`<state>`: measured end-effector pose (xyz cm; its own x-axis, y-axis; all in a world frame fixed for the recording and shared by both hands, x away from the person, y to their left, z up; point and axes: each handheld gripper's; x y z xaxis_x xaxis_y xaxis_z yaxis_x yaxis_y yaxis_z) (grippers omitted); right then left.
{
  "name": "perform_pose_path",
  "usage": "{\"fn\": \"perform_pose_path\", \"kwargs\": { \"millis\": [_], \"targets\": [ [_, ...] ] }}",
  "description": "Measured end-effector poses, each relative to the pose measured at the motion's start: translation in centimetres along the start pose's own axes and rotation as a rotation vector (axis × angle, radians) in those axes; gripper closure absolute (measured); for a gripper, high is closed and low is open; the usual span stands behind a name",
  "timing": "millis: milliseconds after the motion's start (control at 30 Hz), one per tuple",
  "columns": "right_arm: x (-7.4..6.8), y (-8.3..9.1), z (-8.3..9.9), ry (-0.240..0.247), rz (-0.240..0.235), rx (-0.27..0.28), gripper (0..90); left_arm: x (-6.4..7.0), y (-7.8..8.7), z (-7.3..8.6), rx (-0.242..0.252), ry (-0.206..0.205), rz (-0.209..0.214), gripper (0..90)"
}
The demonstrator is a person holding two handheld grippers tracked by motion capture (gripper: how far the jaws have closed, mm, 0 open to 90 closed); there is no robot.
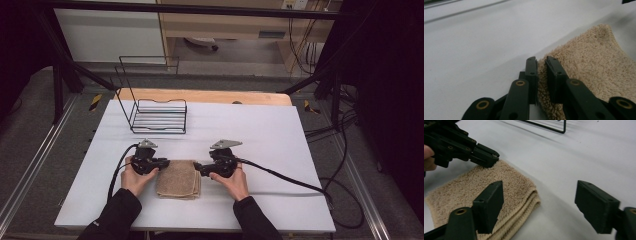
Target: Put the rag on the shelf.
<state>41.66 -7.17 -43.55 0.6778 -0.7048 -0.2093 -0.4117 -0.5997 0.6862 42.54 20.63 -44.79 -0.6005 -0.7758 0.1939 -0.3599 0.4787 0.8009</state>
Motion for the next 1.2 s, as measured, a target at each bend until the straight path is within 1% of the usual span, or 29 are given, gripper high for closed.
{"fn": "perform_pose_path", "kwargs": {
  "millis": [33, 100, 167, 267, 333, 367, 467, 600, 633, 833, 933, 1000, 1067, 1100, 1200],
  "targets": [
    [-0.1, -0.4, -0.2, 0.01, 0.006, -0.008, 27.5, 0.0, 0.0, 0.0, 0.001, -0.006, -0.003, 79.3],
    [-0.3, -1.1, -0.4, 0.014, 0.012, -0.024, 34.4, 0.0, 0.0, 0.0, 0.002, -0.009, -0.002, 79.3],
    [-0.4, -1.8, -0.6, 0.013, 0.015, -0.039, 38.8, -0.1, 0.0, 0.0, 0.005, -0.01, 0.003, 79.3],
    [-0.3, -2.4, -0.5, 0.0, 0.013, -0.055, 46.2, -0.1, 0.0, 0.1, 0.007, -0.014, 0.003, 79.3],
    [-0.2, -2.8, -0.3, 0.0, 0.026, -0.071, 50.4, -0.1, 0.0, 0.1, 0.008, -0.013, 0.003, 79.3],
    [-0.2, -2.9, -0.3, -0.006, 0.021, -0.081, 52.4, -0.1, 0.0, 0.1, 0.008, -0.014, 0.003, 79.3],
    [-0.2, -3.0, -0.3, -0.023, 0.0, -0.082, 58.7, -0.1, 0.0, 0.1, 0.011, -0.016, 0.002, 79.3],
    [-0.2, -3.2, -0.2, -0.041, -0.017, -0.097, 64.8, 0.0, -0.1, 0.2, 0.015, -0.02, -0.001, 79.3],
    [-0.3, -3.2, -0.2, -0.046, -0.02, -0.097, 67.5, 0.0, -0.1, 0.2, 0.015, -0.02, -0.001, 79.3],
    [-0.3, -3.3, -0.2, -0.082, -0.058, -0.107, 78.7, -0.2, -0.1, 0.2, 0.018, -0.014, 0.01, 79.3],
    [-0.3, -3.3, -0.2, -0.087, -0.061, -0.105, 81.7, -0.3, 0.0, 0.2, 0.013, -0.006, 0.018, 79.4],
    [-0.3, -3.3, -0.3, -0.087, -0.064, -0.103, 83.0, -0.2, 0.0, 0.1, 0.012, -0.006, 0.016, 79.6],
    [-0.3, -3.2, -0.3, -0.088, -0.065, -0.1, 83.7, -0.2, 0.0, 0.1, 0.012, 0.0, 0.014, 80.3],
    [-0.3, -3.2, -0.3, -0.085, -0.065, -0.098, 83.9, -0.2, 0.1, 0.1, 0.013, 0.012, 0.019, 80.8],
    [-0.3, -3.1, -0.3, -0.08, -0.065, -0.091, 84.4, -0.3, 0.2, 0.1, 0.015, 0.015, 0.027, 82.8]
  ]
}}
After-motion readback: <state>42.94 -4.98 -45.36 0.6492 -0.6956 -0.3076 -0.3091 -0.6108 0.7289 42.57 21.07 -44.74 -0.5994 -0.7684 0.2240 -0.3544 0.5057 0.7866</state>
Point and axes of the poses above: each handheld gripper's, and its own axes: y roughly backward along the jaws, z roughly out of its underside, x roughly to its right, and after that the axes turned 8 degrees about -x, right-handed
